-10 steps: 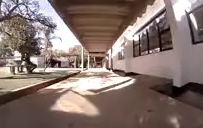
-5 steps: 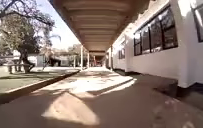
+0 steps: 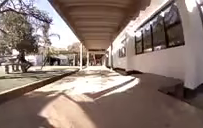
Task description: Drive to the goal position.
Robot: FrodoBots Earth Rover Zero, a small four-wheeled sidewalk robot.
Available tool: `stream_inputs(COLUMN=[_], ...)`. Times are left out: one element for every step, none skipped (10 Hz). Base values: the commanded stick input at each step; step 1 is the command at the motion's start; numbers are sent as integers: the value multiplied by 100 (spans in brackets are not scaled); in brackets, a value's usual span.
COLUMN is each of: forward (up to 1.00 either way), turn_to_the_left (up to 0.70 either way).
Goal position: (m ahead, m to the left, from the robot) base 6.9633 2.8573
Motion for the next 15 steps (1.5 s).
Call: stream_inputs(forward=[50,50,50,50,50,50,50,50,50,50,50,50,50,50,50], turn_to_the_left=[0,0,0,0,0,0,0,0,0,0,0,0,0,0,0])
